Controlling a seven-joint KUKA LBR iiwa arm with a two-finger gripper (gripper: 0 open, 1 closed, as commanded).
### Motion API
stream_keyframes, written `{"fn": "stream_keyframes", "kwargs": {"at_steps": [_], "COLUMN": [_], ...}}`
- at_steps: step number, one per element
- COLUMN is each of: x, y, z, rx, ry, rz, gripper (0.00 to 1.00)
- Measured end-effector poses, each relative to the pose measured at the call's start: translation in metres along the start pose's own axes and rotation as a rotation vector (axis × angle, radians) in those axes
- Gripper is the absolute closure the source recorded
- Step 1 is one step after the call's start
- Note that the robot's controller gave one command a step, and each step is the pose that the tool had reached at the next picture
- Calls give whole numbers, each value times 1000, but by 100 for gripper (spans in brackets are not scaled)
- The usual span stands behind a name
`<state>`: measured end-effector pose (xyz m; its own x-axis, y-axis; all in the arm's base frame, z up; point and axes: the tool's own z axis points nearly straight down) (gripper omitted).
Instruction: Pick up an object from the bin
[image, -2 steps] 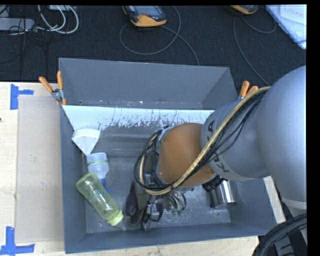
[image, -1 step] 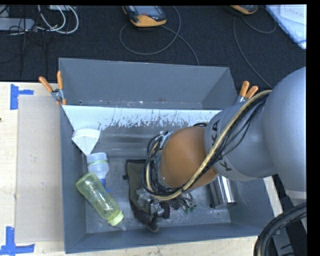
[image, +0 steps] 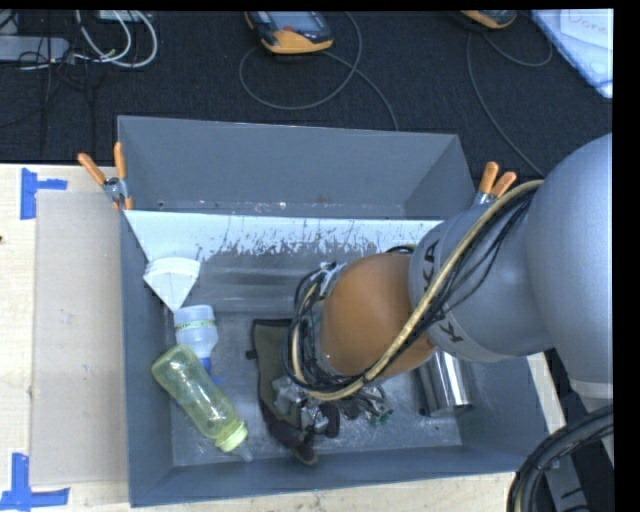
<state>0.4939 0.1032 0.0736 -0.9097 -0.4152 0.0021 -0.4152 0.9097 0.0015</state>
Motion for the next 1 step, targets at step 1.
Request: {"fn": "stream_keyframes", "kwargs": {"at_steps": [1], "x": [-10], "y": [4], "z": [-95], "rx": [-1], "ry": [1], "rz": [-16], "gripper": [100]}}
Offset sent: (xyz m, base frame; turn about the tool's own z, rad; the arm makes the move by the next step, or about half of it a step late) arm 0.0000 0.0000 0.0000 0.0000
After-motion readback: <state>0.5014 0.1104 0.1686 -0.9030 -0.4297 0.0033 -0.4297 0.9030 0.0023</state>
